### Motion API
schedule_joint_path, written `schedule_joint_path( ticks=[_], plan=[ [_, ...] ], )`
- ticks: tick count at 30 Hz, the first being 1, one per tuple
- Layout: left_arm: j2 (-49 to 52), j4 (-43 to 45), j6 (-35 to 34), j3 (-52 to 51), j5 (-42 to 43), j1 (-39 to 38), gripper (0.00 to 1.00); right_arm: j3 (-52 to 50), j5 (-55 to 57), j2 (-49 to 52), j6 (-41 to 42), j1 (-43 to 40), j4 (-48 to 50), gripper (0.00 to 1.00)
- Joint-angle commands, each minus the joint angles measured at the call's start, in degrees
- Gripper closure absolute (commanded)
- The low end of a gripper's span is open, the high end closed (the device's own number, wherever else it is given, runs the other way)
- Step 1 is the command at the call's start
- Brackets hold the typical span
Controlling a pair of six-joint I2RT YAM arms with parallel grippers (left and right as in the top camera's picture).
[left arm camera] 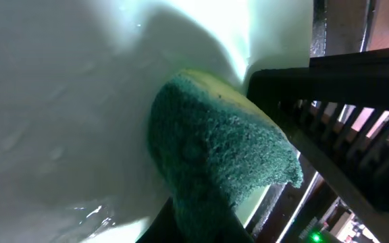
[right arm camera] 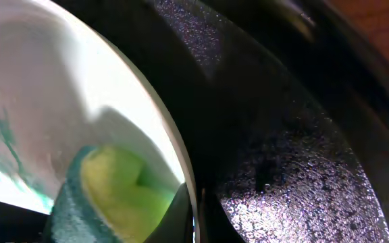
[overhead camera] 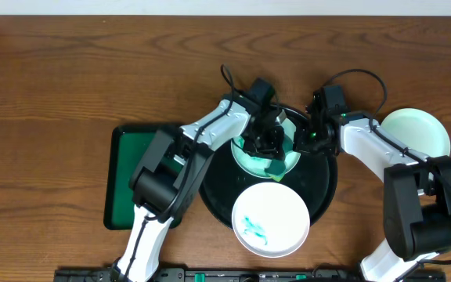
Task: Clean dirty plates on tray and stack at the side
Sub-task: 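Lower the sponge in the left gripper onto the held plate, then scrub the plate surface with the sponge in the left gripper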
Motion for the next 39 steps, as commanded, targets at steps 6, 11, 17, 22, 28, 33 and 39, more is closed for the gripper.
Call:
schedule_joint_path(
  ticks=[6, 11, 17, 22, 28, 33, 39],
  plan=[
    [2.95, -5.77, -1.44, 0.11, -23.21, 4.52, 0.93, 0.07, -2.6, 1.73, 1.33, 0.96, -0.92, 0.99],
    [2.95, -12.59, -2.8, 0.11, -42.69, 7.26, 0.93, 0.07, -2.58, 1.73, 1.29, 0.96, -0.96, 0.99],
    [2.95, -17.16, -4.81, 0.11, -52.46, 7.85, 0.93, 0.07, -2.56, 1.73, 1.31, 0.94, -0.85, 0.99],
    [2.95, -17.29, -3.06, 0.11, -41.55, 6.25, 0.93, 0.07, -2.56, 1.73, 1.31, 0.94, -0.9, 0.98],
    [2.95, -15.17, 0.74, 0.09, -22.84, 1.05, 0.93, 0.07, -2.54, 1.73, 1.29, 0.94, -0.68, 0.99],
    [2.97, -9.01, 2.05, 0.09, -12.87, -4.31, 0.93, 0.07, -2.56, 1.73, 1.01, 0.94, -0.7, 0.99],
    [3.06, -2.71, 0.57, 0.09, -8.9, -7.85, 0.93, 0.07, -2.58, 1.73, 0.83, 0.94, -1.11, 0.99]
  ],
)
